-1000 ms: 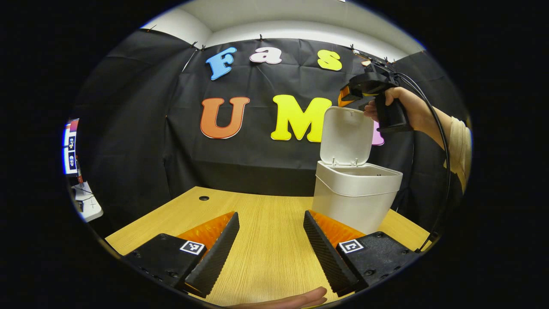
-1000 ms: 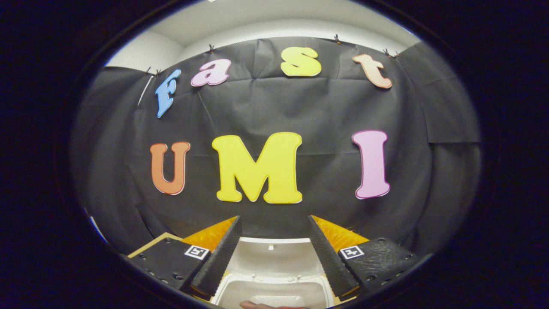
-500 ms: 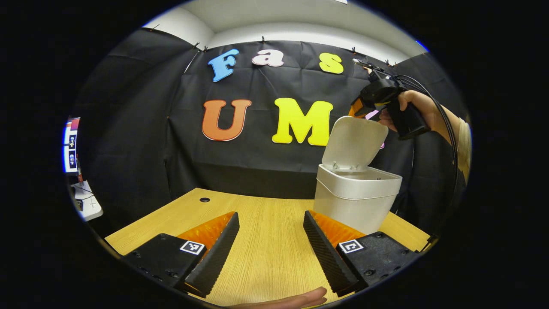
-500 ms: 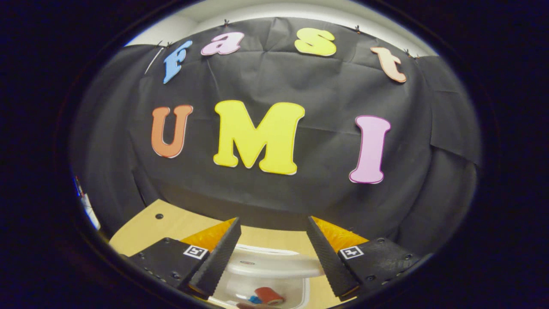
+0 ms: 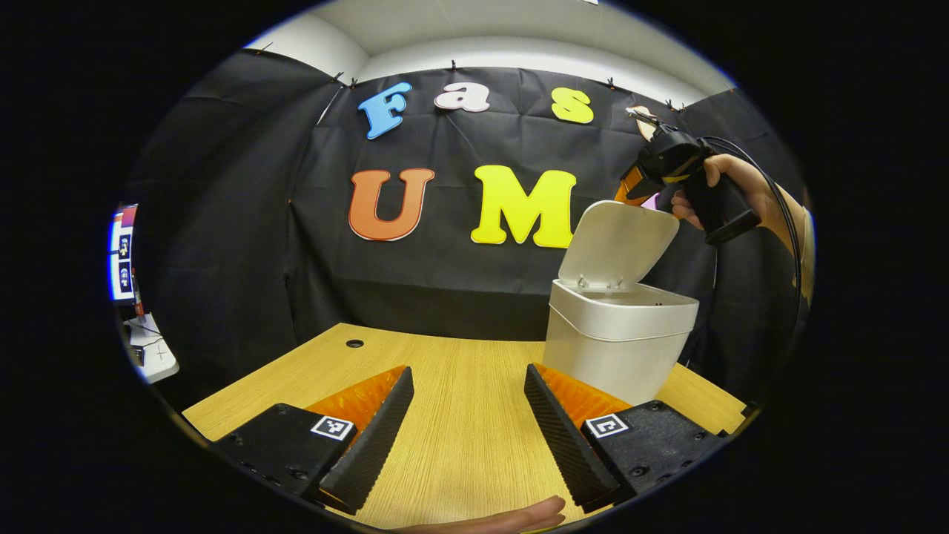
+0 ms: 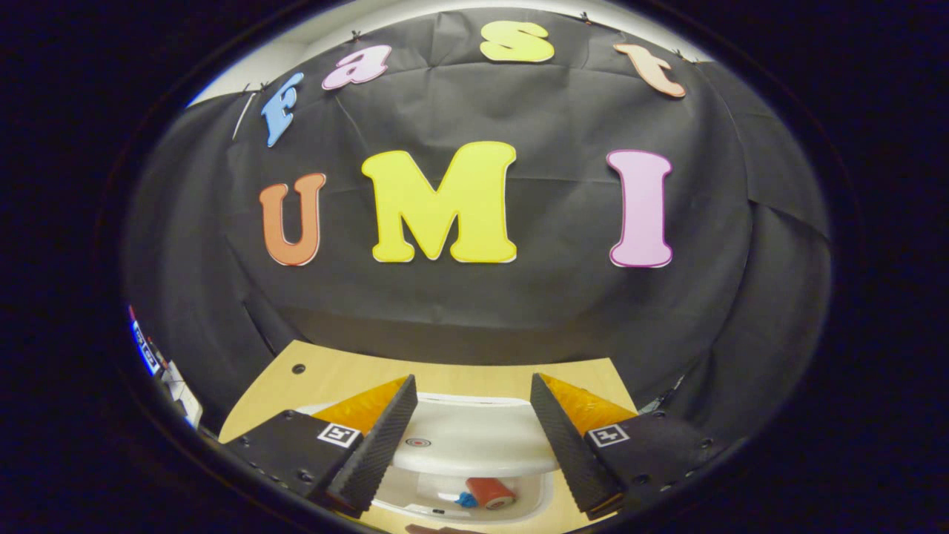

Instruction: Press the lid of the desktop garbage bin to open it, pick up the crumpled paper on the desktop and throw it into the bin, then pick up the pop can on the desktop and drop it into the bin, and finally close the garbage bin lid.

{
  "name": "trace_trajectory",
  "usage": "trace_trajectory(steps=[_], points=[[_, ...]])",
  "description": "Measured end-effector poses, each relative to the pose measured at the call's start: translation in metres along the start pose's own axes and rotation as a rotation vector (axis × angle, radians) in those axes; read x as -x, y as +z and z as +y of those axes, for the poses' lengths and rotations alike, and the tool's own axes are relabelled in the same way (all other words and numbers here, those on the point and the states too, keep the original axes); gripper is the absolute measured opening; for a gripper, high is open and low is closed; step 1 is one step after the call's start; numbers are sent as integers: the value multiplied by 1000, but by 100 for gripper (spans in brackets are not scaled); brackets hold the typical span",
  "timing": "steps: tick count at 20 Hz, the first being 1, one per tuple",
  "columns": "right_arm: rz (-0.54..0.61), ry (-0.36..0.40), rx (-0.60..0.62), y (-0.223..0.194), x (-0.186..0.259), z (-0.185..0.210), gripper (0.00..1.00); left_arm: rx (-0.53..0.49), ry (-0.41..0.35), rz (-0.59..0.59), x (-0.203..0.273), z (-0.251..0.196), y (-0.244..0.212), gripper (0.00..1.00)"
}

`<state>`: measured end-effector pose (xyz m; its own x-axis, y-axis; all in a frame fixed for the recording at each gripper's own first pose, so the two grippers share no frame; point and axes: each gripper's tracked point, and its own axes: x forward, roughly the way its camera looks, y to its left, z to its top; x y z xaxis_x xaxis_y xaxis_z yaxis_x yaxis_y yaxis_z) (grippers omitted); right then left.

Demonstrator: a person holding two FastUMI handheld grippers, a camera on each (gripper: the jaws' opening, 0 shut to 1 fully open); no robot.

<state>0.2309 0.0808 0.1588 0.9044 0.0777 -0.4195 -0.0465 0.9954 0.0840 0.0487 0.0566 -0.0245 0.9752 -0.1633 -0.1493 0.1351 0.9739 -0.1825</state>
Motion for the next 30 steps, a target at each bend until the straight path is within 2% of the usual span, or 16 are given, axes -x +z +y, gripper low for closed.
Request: trace_trajectory(steps=[4, 6, 10, 12, 14, 18, 23, 24, 29, 30], points=[[92, 19, -11, -33, 4, 8, 95, -14, 12, 1, -2, -1, -2, 98], [131, 5, -11, -49, 6, 9, 96, -25, 15, 3, -2, -3, -3, 98], [153, -25, 20, -68, 15, 13, 94, -40, 7, 3, -2, -8, -3, 97], [168, -17, 16, -76, 19, 15, 96, -43, 5, 6, -2, -9, -5, 97], [188, -2, 12, -86, 19, 14, 94, -44, 6, 14, -4, -10, -7, 97], [233, 14, 23, -113, 21, 10, 96, -58, 14, 24, -4, -11, -10, 97], [177, -2, 46, -126, 24, 9, 97, -66, 5, 23, -3, -13, -9, 97], [178, -1, 56, -128, 26, 9, 95, -69, 12, 21, -2, -10, -8, 97], [127, 20, 45, -132, 32, 9, 98, -54, 15, 24, -2, -4, -8, 97], [106, 24, 38, -132, 32, 9, 95, -54, 18, 26, -2, -2, -8, 97]])
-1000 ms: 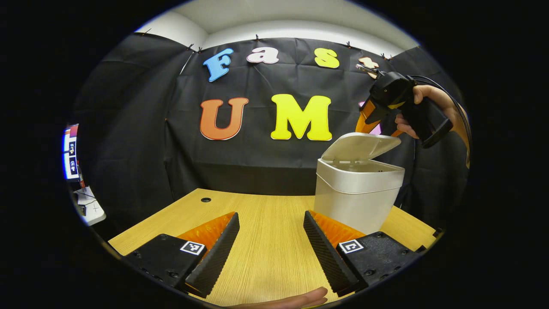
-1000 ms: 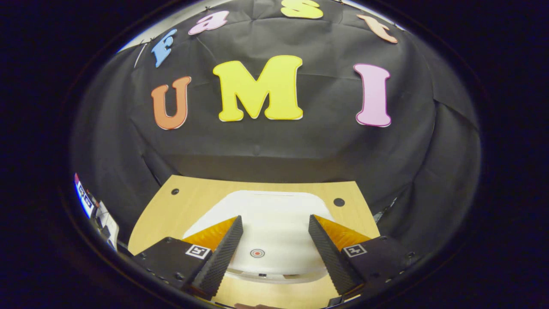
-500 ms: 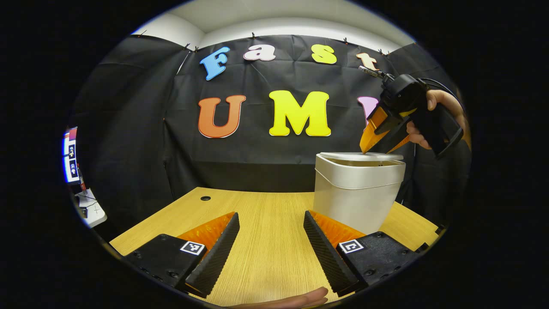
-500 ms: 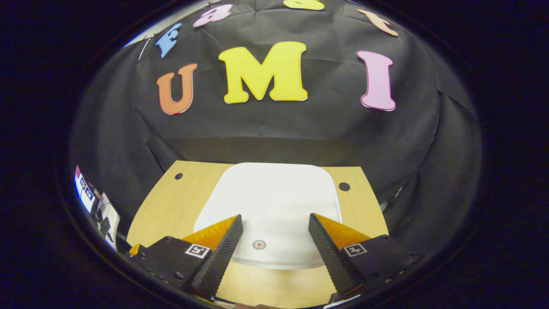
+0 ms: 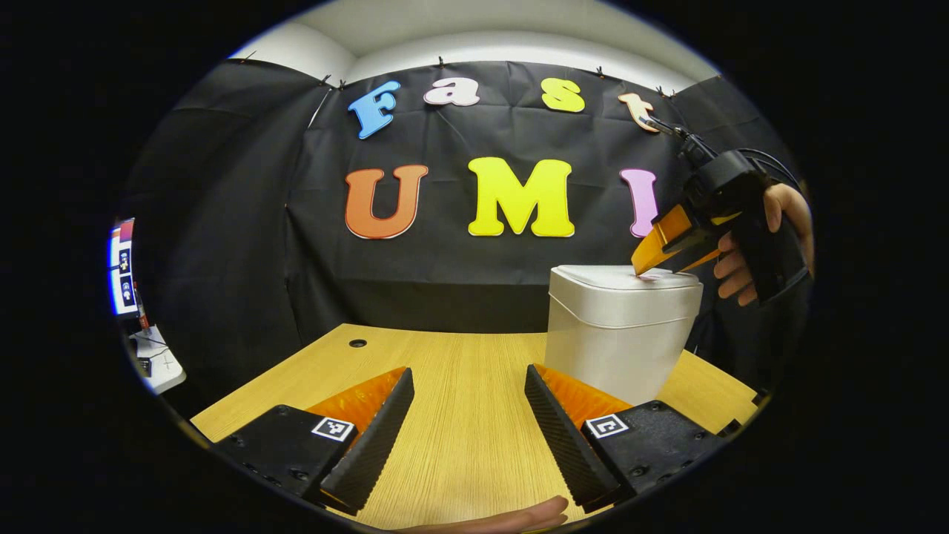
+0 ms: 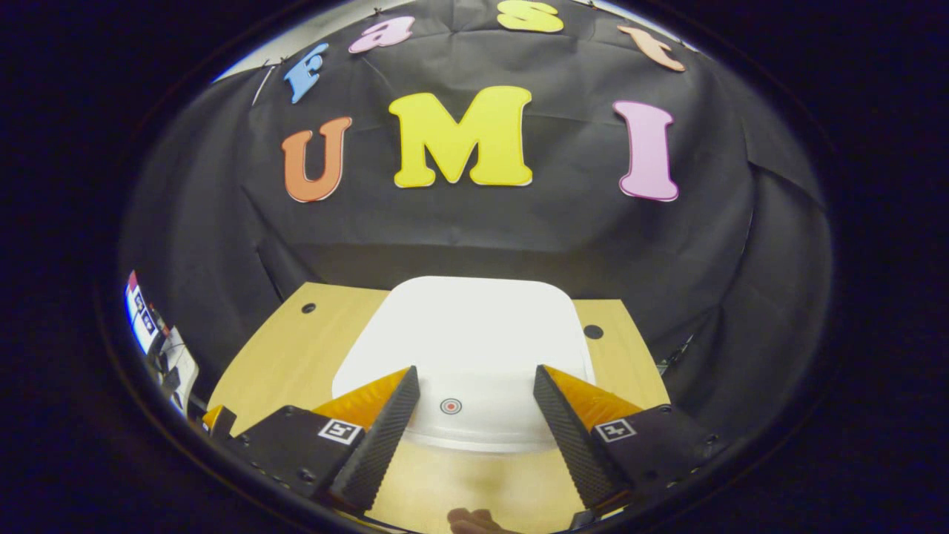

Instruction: Press the lid of the desktop garbage bin to open it, pick up the crumpled paper on the desktop and throw it into the bin, then pick up the pop can on the desktop and drop it into the bin, and finally close the garbage bin lid.

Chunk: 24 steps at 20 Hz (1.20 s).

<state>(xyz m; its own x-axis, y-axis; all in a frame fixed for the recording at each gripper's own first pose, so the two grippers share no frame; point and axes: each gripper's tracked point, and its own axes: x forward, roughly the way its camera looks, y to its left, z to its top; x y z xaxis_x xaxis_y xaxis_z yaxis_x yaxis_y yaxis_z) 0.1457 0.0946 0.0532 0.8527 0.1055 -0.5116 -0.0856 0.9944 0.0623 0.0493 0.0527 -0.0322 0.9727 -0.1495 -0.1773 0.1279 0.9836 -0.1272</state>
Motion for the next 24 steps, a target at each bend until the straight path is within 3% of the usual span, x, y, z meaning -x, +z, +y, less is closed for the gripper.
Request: trace_trajectory(steps=[14, 17, 20, 22, 24], points=[[-357, 17, 10, -20, -6, -1, 100, 0, 31, -17, 3, 18, 5, 97], [-486, 43, -71, -10, 3, 0, 98, 1, 47, -18, 2, 23, 5, 97], [-598, 16, 22, -17, 7, -2, 94, -3, 50, -26, 2, 22, 7, 97], [-629, 6, -19, -24, 17, -3, 98, 3, 50, -37, 7, 21, 11, 97], [-627, 7, -20, -33, 24, -1, 94, -8, 47, -57, 10, 18, 16, 97]])
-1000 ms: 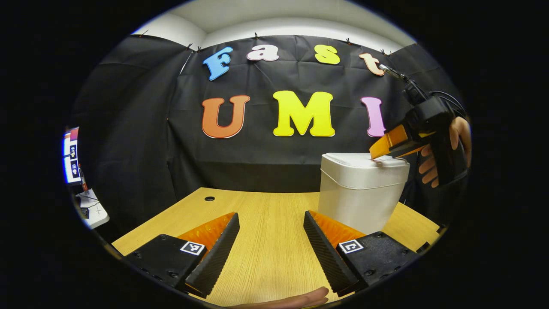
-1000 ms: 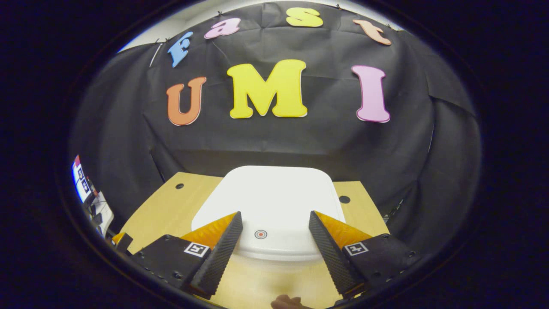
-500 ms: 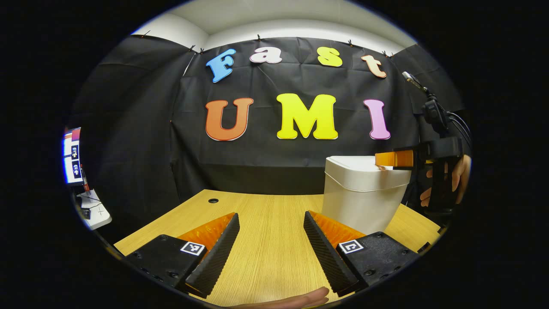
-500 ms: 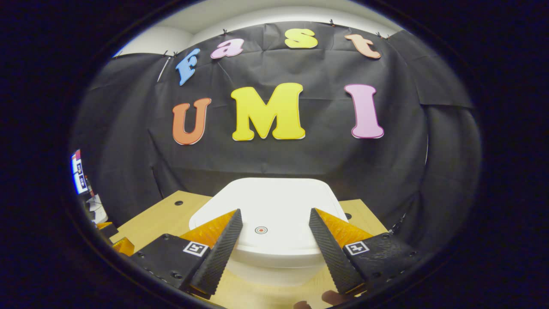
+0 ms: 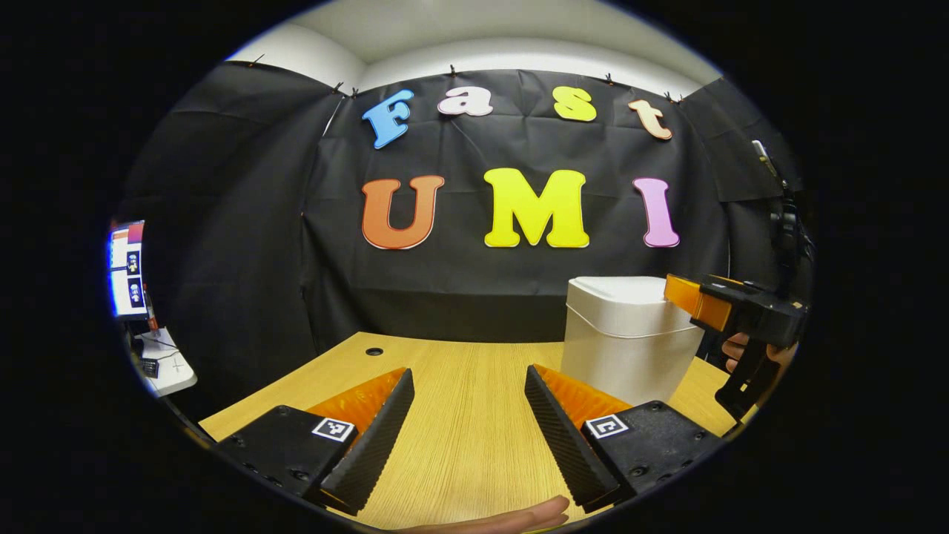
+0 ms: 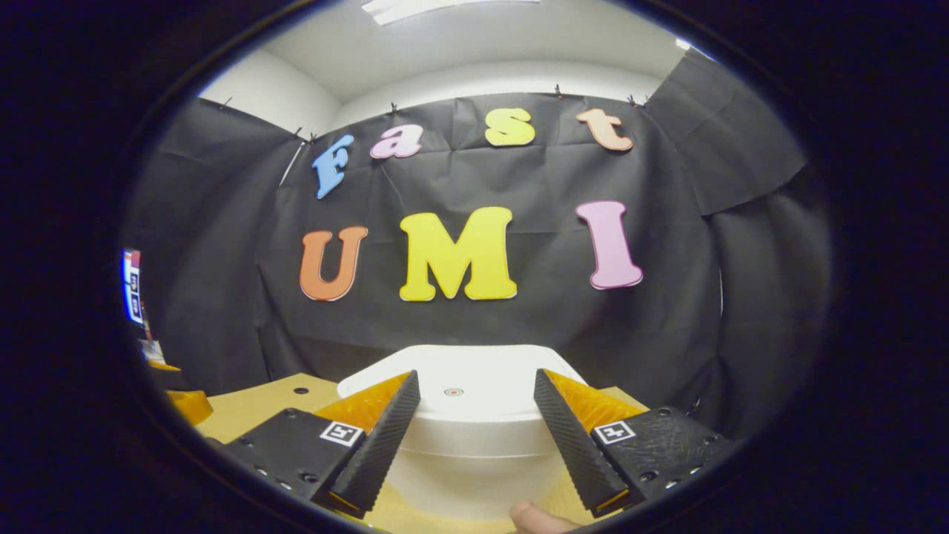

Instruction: Press the lid of the desktop garbage bin to open it, pick up the crumpled paper on the desktop and throw it into the bin, then pick up the pop can on the desktop and drop it into the bin, and finally close the garbage bin lid.

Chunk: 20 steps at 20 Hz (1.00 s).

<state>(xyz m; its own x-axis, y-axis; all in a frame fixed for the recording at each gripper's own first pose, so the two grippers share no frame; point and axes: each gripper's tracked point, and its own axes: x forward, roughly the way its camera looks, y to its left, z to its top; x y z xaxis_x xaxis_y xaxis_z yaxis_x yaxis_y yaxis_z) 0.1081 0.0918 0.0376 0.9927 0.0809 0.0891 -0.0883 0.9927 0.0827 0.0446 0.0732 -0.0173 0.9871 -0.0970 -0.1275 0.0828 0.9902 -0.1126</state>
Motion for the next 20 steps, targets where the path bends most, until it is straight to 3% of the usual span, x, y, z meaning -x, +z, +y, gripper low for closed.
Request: trace_trajectory(steps=[1, 5, 11, 13, 20], points=[[-2, 2, 25, -2, 4, 0, 97, -1, -8, -9, 2, -3, 2, 97], [-17, -32, 68, -8, 30, -10, 96, -5, -23, -37, 5, -8, 9, 97], [-79, 35, 49, 0, 99, -11, 94, 6, 4, -28, 5, -10, 6, 97], [-101, 17, 78, 1, 115, -22, 94, 12, 1, -50, 8, -12, 12, 97], [15, -17, 72, -25, 155, -45, 94, -10, 7, -84, 22, -16, 23, 97]])
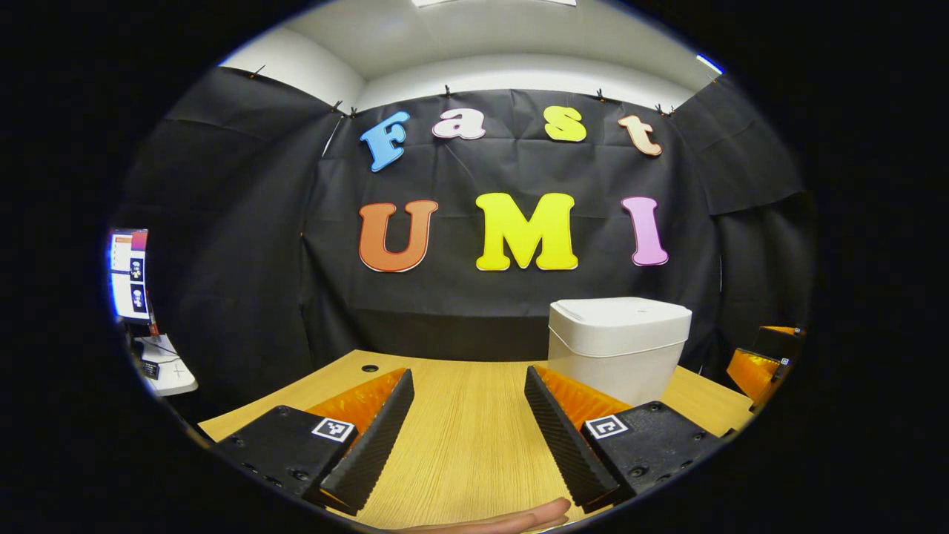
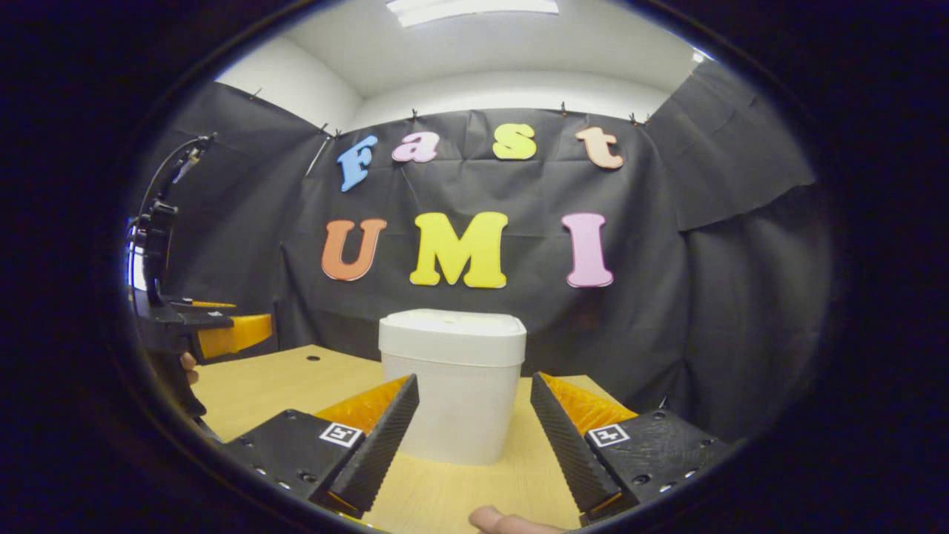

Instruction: Press the lid of the desktop garbage bin to open it, pick up the crumpled paper on the desktop and throw it into the bin, then pick up the pop can on the desktop and drop it into the bin, and finally close the garbage bin lid.

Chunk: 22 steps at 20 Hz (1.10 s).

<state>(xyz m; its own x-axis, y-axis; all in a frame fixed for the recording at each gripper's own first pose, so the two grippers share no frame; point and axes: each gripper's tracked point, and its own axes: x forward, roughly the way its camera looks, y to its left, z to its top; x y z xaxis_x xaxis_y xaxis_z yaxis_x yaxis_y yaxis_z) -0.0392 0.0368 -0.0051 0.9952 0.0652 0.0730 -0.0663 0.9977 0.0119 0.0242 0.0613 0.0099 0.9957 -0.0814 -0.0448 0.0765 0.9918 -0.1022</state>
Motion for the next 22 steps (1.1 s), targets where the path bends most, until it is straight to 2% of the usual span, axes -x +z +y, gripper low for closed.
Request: trace_trajectory(steps=[5, 8, 22], points=[[-48, -72, 20, 7, 12, -26, 94, -16, -6, -6, -1, -11, -2, 97], [-36, -66, 22, 1, 13, -26, 94, -10, -43, -3, 0, -22, -4, 97], [-36, -80, 61, -4, 14, -28, 94, 0, -51, 11, -3, -26, -9, 97]])
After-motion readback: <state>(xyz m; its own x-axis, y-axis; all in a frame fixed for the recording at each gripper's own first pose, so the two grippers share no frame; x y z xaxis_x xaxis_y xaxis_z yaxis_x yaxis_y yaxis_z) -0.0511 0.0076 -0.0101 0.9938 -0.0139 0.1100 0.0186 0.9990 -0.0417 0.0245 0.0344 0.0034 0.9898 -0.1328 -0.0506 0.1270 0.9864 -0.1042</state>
